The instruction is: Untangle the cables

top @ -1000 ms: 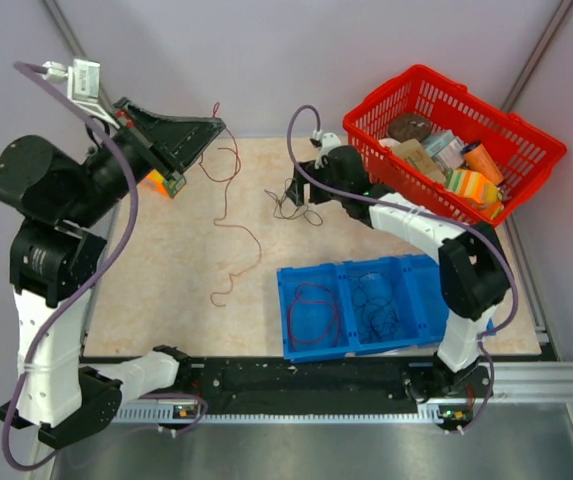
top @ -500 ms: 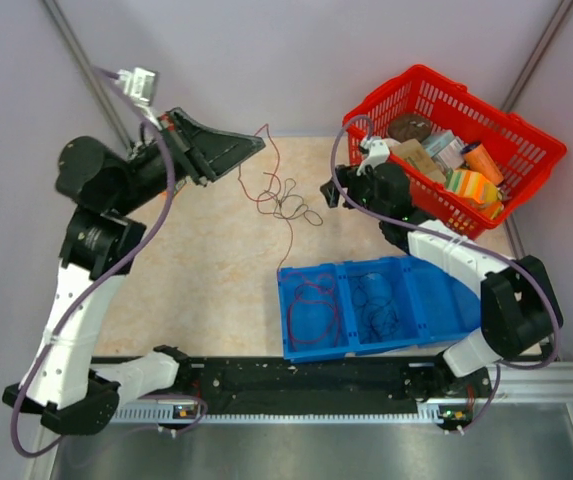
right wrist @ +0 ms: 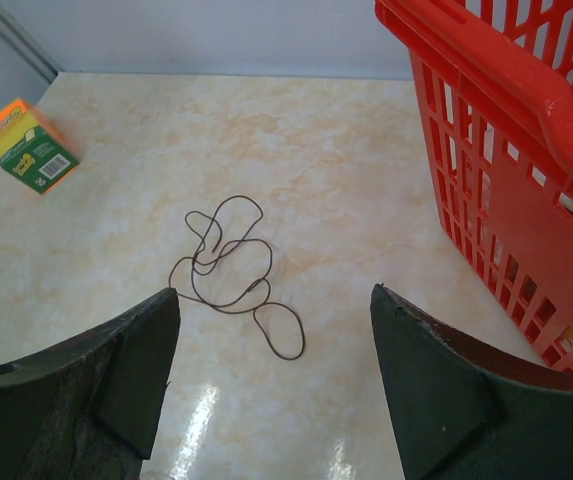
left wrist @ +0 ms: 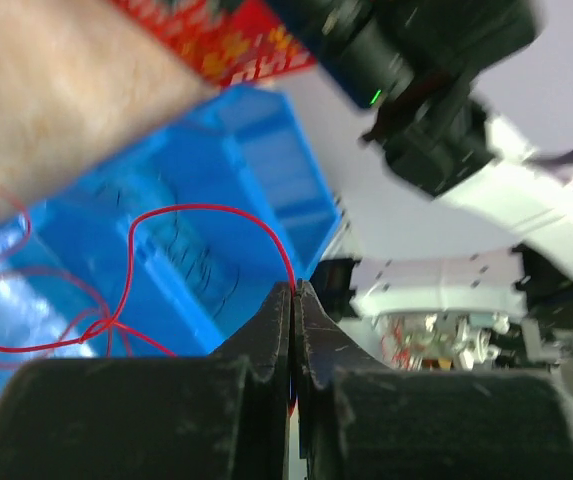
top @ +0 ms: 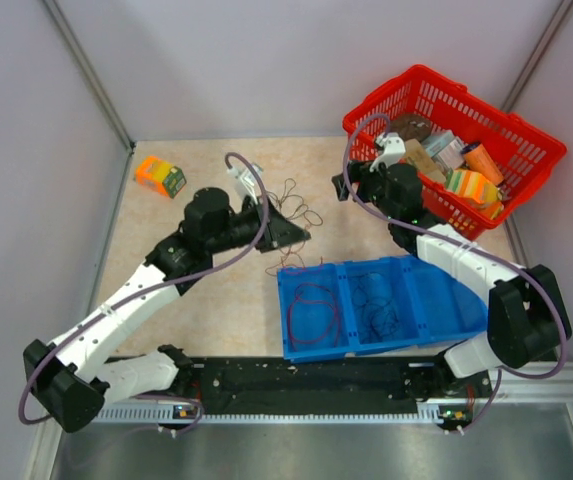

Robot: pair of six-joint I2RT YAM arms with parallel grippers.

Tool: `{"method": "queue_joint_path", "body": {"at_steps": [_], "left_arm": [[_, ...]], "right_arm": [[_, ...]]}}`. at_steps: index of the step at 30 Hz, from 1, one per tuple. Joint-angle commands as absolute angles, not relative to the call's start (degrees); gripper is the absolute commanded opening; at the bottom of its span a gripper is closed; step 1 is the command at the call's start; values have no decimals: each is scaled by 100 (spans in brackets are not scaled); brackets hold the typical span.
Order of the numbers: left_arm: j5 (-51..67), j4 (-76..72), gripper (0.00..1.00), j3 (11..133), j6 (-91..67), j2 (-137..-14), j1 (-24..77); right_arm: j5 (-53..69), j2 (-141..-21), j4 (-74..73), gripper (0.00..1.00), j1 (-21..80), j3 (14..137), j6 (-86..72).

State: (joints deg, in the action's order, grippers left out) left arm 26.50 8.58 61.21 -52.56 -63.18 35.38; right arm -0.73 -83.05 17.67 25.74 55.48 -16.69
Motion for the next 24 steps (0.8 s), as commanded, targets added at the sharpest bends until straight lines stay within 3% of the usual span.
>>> {"method": "queue_joint_path", "body": {"at_steps": [1, 6, 11, 17, 24], "left_arm": [[2128, 834, 0, 5757, -4879, -5810, 4078], [1626, 1844, 0, 7002, -3983, -5800, 4394], [1969, 2030, 0, 8023, -3858, -6222, 4692], [1478, 2328, 0, 8893, -3718, -6600, 5492], [888, 2356, 0, 8070, -4104, -6268, 6003]], "right_arm": [[-141, -8068, 2048, 76, 2487, 5493, -1661], [-35, -8121, 2101, 76, 2487, 5502, -1731], [-96, -8156, 2092, 76, 2487, 5493, -1723], [-88, -8191, 2109, 76, 2479, 5397, -1617], [-167, -8086, 2214, 76, 2487, 5195, -1529]]}}
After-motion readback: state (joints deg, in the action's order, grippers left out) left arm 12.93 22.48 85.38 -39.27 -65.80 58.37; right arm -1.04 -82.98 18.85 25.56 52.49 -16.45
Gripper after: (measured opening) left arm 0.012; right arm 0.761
